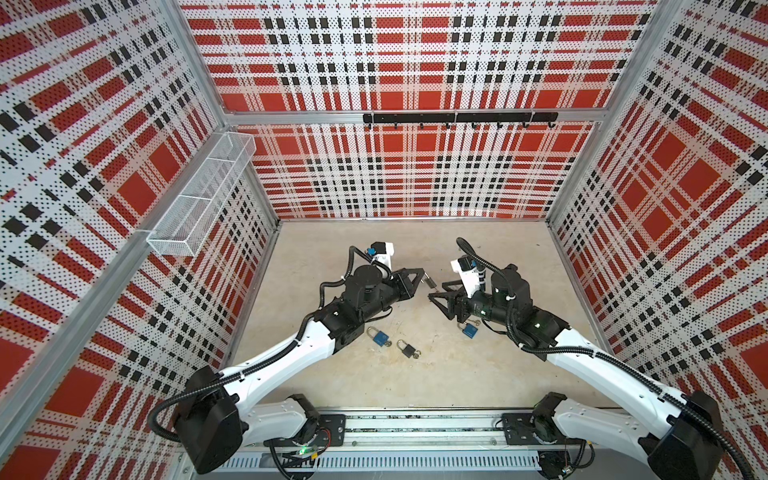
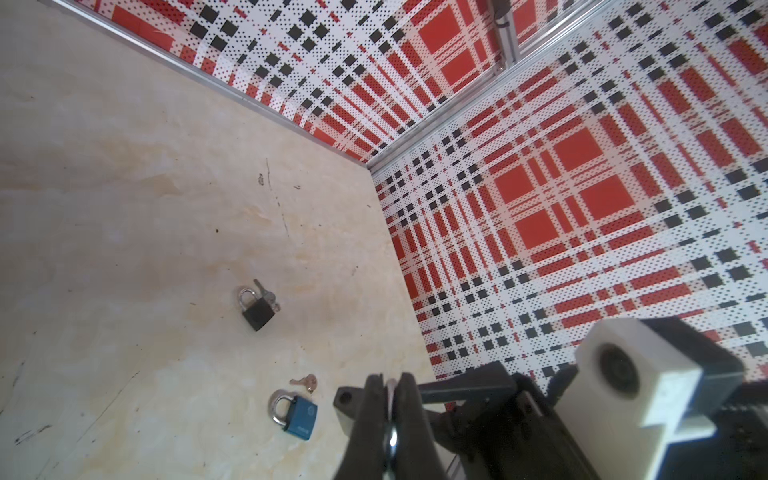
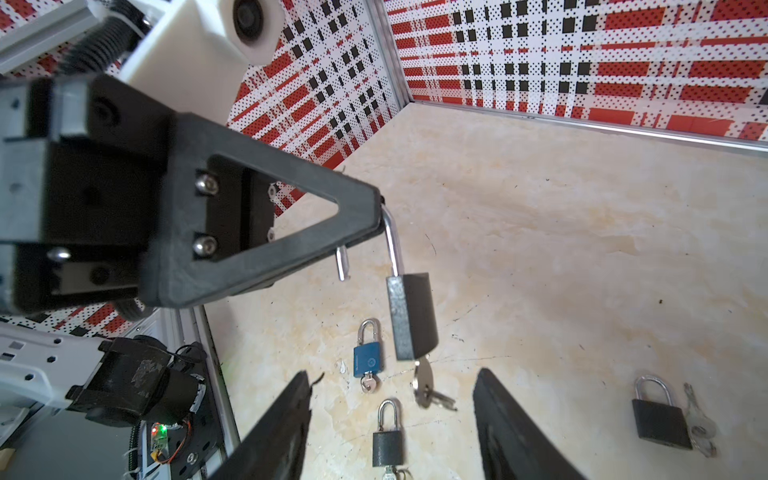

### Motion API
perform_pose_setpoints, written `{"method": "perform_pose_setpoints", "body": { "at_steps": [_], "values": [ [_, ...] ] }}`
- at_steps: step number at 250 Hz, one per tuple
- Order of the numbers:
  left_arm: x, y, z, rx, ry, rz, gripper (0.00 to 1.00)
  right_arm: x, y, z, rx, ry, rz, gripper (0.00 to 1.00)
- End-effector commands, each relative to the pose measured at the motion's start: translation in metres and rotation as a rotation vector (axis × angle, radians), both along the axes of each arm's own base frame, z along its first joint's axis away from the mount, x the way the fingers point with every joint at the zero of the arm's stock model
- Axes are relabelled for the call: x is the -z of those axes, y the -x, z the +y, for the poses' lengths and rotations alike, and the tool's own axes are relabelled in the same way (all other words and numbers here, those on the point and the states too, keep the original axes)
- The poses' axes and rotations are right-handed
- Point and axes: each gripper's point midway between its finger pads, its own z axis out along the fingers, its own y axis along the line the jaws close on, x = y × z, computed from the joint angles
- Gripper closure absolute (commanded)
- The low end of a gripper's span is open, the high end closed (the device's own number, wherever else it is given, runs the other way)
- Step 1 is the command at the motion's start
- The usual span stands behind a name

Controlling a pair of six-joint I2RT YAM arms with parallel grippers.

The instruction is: Lock with the key

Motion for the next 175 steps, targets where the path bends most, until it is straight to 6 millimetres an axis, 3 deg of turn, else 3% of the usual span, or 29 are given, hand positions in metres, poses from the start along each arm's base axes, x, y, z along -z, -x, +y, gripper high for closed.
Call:
{"method": "perform_pose_setpoints", "body": {
  "at_steps": [1, 53, 107, 175],
  "values": [
    [-0.044, 0.002, 0.003, -0.021, 0.1, -0.063, 1.0, -0.029, -0.005, 0.007, -0.024, -0.056, -0.117, 0.39],
    [-0.05, 0.005, 0.0, -0.01, 0.116, -0.064, 1.0, -0.035, -0.012, 0.009, -0.018, -0.036, -0.149, 0.5],
    [-0.055, 0.006, -0.002, -0.006, 0.125, -0.066, 1.0, -0.039, -0.022, 0.004, 0.037, -0.015, -0.188, 0.52],
    [-0.056, 0.007, -0.003, 0.0, 0.13, -0.064, 1.0, -0.045, -0.026, 0.007, 0.034, -0.018, -0.21, 0.64]
  ]
}}
